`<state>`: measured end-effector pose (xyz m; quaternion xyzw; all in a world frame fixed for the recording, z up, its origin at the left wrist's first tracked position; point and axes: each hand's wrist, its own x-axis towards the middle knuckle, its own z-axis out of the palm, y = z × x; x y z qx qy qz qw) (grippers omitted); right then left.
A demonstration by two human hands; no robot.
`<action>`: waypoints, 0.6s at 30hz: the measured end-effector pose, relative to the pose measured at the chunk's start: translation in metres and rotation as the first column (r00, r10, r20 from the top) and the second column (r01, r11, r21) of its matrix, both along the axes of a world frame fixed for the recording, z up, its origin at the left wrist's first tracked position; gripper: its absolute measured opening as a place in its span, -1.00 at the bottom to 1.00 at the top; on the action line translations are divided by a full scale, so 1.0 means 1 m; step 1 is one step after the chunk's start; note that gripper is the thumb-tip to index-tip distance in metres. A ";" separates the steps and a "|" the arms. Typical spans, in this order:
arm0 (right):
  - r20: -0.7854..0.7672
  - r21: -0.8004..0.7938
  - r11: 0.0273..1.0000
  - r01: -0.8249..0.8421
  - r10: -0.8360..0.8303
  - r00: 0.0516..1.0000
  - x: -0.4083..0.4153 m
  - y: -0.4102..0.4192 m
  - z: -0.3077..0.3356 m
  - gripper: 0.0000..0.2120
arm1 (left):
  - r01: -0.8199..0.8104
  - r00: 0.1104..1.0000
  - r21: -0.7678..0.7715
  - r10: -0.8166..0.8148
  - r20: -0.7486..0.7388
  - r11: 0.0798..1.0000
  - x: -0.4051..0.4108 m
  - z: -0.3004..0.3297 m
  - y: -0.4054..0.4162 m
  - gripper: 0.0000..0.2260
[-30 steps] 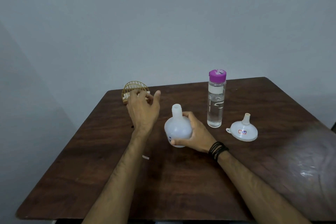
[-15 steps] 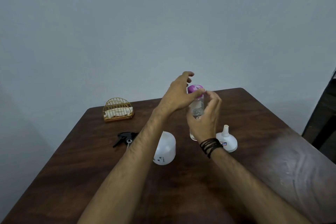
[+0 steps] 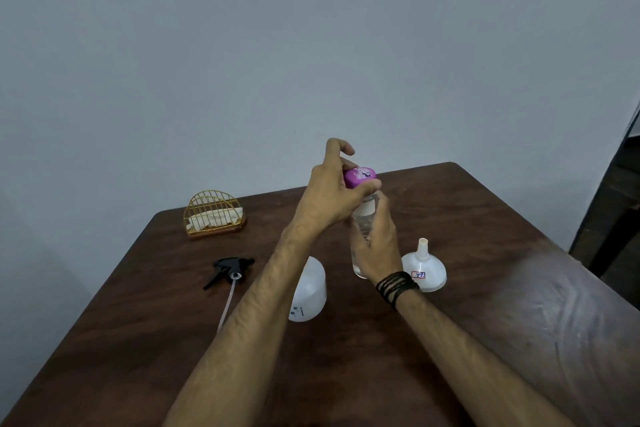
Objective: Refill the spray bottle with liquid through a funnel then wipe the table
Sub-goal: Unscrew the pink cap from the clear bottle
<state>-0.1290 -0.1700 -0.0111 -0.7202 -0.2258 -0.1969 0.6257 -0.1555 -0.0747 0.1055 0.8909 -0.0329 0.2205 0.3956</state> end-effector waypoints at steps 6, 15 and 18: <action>0.054 -0.022 0.994 0.111 -0.110 0.992 -0.004 0.008 -0.011 -0.35 | -0.262 0.954 0.063 0.249 0.168 0.963 -0.012 -0.016 -0.019 -0.42; 0.144 -0.006 0.994 0.109 -0.106 0.984 0.002 0.005 -0.017 -0.34 | 0.173 0.966 -0.161 -0.199 -0.164 0.972 -0.021 -0.001 -0.014 -0.24; 0.167 0.003 0.988 0.154 -0.152 0.974 0.004 0.006 -0.018 -0.27 | 0.206 0.957 -0.198 -0.240 -0.164 0.958 -0.026 0.004 0.000 -0.34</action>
